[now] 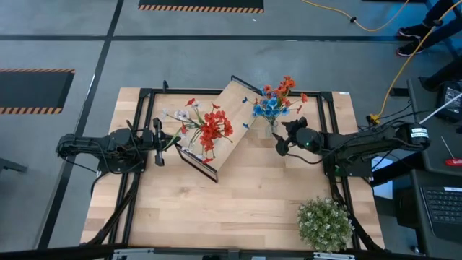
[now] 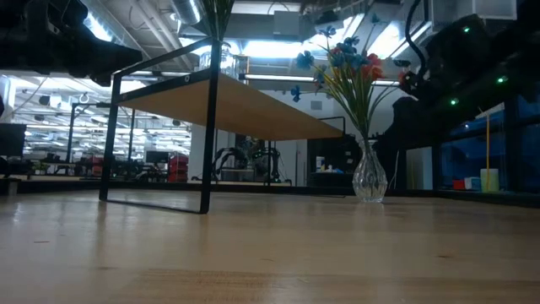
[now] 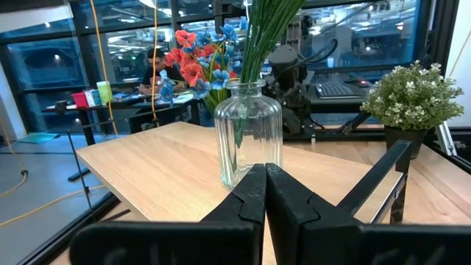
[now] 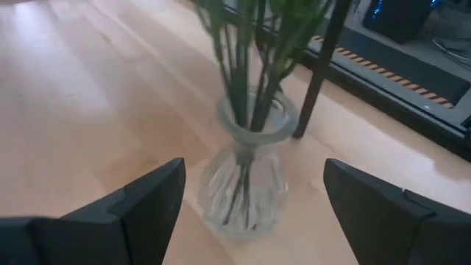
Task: Pick and place flowers into a vace then onto a shelf
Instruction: Put the transparent flower vase with flowers on the shelf
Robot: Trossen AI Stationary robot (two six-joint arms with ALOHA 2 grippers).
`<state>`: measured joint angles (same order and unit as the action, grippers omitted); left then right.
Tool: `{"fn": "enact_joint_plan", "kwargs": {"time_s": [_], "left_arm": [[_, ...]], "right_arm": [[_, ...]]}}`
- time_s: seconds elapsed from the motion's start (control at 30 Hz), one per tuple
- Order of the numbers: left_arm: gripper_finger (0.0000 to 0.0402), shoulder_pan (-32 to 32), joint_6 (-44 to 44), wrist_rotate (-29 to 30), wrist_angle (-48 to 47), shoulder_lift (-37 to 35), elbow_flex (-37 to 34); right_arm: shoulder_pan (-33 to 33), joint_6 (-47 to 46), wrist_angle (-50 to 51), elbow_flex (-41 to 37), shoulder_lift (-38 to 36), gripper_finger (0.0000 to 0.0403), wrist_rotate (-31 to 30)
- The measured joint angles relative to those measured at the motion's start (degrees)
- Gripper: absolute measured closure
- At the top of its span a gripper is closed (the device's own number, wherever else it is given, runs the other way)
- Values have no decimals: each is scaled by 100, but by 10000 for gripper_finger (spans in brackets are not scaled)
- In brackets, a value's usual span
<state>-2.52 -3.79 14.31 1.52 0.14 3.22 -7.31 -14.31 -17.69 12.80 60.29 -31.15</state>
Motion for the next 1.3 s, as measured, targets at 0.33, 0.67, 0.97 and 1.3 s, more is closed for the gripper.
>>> {"fn": "enact_joint_plan", "kwargs": {"time_s": [0.33, 0.67, 0.97, 1.3], "left_arm": [[398, -1, -1, 0, 0, 0, 0], [398, 1, 0, 0, 0, 0, 0], [398, 2, -1, 0, -1, 0, 0], [398, 2, -1, 0, 0, 0, 0]], "right_arm": [[-521, 141, -262, 0, 138, 79, 428], [-900, 404, -1402, 2, 1171, 79, 741], [-969, 743, -2276, 2, 1687, 81, 857], [-969, 731, -2280, 2, 1687, 187, 893]]}}
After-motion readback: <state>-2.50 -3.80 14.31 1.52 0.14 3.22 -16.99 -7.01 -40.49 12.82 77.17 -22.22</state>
